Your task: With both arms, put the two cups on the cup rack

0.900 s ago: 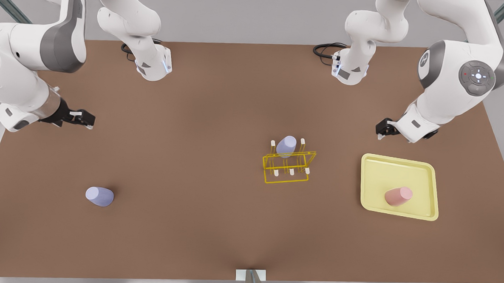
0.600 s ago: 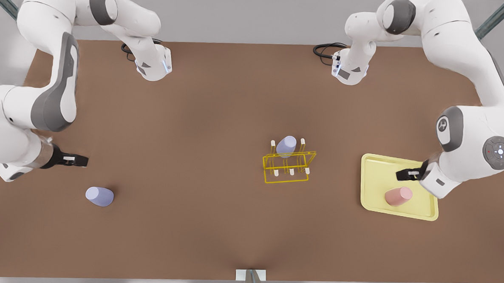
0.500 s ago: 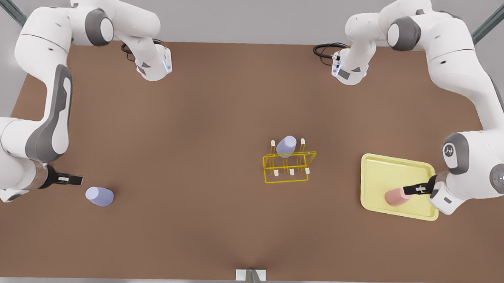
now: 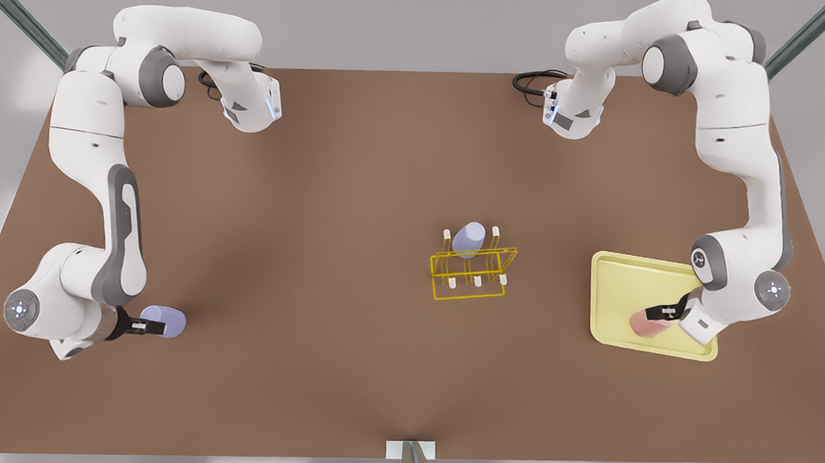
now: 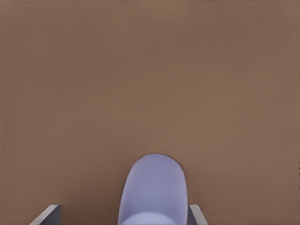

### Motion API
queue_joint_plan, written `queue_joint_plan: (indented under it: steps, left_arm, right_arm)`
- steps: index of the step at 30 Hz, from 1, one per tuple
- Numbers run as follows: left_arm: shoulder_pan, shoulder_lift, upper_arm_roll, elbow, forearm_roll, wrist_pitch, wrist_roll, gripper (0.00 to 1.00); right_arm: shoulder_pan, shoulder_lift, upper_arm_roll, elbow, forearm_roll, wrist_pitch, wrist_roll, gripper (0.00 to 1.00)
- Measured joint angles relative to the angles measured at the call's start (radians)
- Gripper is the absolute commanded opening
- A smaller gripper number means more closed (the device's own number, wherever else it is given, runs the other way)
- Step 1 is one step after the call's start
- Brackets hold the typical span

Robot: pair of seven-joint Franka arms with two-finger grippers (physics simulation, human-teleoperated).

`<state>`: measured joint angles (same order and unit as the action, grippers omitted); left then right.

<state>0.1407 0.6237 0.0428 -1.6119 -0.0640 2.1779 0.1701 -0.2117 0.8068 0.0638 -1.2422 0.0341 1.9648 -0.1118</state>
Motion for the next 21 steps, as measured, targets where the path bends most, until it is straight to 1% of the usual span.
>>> queue_joint_plan:
  steps: [8,18,19,20,21]
  left_arm:
    - [0.014,0.065,0.001,-0.010,0.001,0.072,0.047,1.00]
    - [0.010,0.072,0.002,-0.039,0.001,0.090,0.072,1.00]
    - [0.010,0.070,0.002,-0.042,0.001,0.091,0.073,0.93]
    - [0.010,0.068,0.001,-0.043,0.004,0.091,0.072,0.78]
    - [0.010,0.066,0.001,-0.044,0.008,0.091,0.070,0.79]
  right_arm:
    - [0.000,-0.071,-0.007,-0.176,-0.005,0.109,-0.021,1.00]
    - [0.001,-0.054,-0.018,-0.217,-0.025,0.174,-0.037,1.00]
    - [0.001,-0.052,-0.018,-0.222,-0.025,0.177,-0.038,1.00]
    - [0.001,-0.051,-0.018,-0.226,-0.026,0.179,-0.039,1.00]
    - [0.002,-0.050,-0.018,-0.232,-0.026,0.182,-0.040,1.00]
